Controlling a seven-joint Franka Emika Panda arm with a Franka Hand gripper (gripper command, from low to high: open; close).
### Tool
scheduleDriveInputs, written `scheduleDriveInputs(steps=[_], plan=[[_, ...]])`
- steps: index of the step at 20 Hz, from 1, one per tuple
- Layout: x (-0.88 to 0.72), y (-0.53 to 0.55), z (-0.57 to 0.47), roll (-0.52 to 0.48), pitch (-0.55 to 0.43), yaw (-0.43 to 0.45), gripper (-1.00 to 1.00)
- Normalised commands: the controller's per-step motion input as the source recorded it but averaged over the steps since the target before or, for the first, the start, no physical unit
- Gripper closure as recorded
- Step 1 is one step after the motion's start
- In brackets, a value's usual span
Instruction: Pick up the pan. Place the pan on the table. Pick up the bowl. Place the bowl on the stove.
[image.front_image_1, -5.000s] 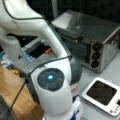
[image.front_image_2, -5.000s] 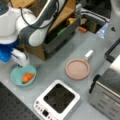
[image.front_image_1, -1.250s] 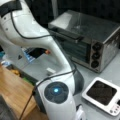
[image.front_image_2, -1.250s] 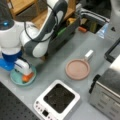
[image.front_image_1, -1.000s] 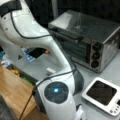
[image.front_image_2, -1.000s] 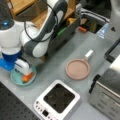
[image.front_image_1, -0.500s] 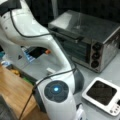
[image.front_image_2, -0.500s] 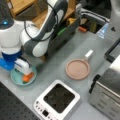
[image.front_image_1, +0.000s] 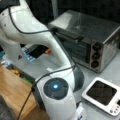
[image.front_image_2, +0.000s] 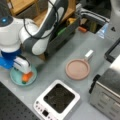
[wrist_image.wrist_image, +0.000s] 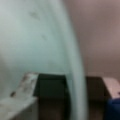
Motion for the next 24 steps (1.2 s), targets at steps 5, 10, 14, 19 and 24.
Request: scheduleDriveInputs(steps=[5, 10, 14, 19, 24], plan=[[0.14, 0.00, 0.27, 0.127, 0.131, -0.053, 1.00], [0.18, 0.00, 0.26, 0.130, 0.150, -0.060, 1.00], [0.20, 0.02, 0.25, 0.124, 0.155, -0.068, 1.00], [0.20, 0.06, 0.21, 0.122, 0.154, -0.096, 1.00], [0.16, 0.19, 0.18, 0.128, 0.129, -0.162, 1.00]])
